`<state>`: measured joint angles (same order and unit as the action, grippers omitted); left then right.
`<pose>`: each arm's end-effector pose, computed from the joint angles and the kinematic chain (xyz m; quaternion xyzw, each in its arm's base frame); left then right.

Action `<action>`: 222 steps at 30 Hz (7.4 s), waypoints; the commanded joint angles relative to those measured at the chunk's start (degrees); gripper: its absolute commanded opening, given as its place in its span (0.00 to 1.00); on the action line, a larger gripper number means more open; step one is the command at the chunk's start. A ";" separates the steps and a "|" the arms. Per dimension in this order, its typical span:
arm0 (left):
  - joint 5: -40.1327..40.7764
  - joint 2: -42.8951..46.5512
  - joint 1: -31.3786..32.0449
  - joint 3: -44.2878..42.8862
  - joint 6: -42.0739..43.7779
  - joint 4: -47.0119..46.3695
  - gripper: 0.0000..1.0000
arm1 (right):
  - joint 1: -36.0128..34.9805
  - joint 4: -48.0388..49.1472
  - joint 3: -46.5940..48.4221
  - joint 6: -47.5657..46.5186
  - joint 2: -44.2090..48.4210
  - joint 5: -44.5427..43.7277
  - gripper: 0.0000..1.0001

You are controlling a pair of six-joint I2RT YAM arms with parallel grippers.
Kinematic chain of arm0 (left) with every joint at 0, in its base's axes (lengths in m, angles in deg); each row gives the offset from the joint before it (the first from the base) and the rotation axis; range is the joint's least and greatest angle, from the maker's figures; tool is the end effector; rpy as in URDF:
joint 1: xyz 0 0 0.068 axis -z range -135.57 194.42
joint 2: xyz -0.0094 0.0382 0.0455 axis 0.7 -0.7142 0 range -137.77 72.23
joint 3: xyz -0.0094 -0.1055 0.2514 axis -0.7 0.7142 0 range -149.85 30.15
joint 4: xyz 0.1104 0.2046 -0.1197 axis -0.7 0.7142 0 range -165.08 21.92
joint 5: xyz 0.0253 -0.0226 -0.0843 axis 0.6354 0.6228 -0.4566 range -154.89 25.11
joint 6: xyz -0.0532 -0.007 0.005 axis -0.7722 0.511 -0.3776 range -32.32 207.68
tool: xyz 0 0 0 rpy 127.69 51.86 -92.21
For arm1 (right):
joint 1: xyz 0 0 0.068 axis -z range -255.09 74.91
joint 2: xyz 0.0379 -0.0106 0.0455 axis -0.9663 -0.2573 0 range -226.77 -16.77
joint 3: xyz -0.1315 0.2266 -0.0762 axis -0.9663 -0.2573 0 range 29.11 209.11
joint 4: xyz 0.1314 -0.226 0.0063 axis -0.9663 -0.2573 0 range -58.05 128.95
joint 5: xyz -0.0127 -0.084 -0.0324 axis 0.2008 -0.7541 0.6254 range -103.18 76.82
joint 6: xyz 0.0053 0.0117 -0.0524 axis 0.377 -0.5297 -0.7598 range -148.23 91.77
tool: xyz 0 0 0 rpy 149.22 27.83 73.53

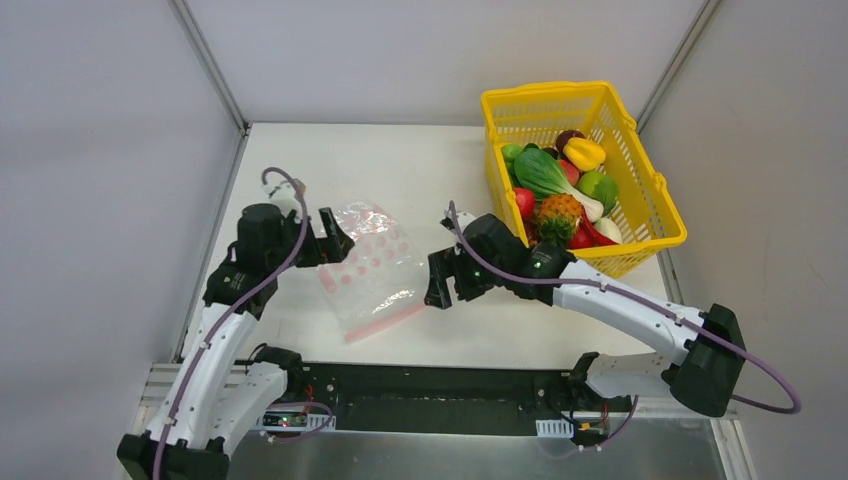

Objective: Place the food in the zip-top bag and seal the zipper
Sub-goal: Pick up the zipper food storage bag at the center of the board, then open the zipper of the food storage bag at the center of the board.

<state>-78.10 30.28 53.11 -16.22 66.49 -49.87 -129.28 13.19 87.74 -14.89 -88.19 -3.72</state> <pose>0.1618 -0.0329 0.3301 -0.0242 0.8199 -0.2370 0.5206 0.1552 0.2252 0.3001 -0.3469 0.8289 0.3022 0.3183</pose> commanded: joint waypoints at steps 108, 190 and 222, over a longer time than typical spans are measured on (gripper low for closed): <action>22.97 -22.02 39.12 -8.90 -2.36 2.44 0.00 | -2.75 18.72 -14.08 17.09 24.27 -17.85 0.70; 50.07 -17.29 44.54 -15.54 -18.04 21.56 0.00 | -0.51 15.94 3.14 15.88 -9.04 -21.32 0.00; 44.25 -19.17 44.63 -10.58 -18.24 10.87 0.00 | 36.10 1.62 24.16 -11.11 -1.64 -11.78 0.54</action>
<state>-33.34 11.33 97.33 -25.29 46.73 -38.09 -103.12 17.96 108.02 -20.09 -85.08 -18.30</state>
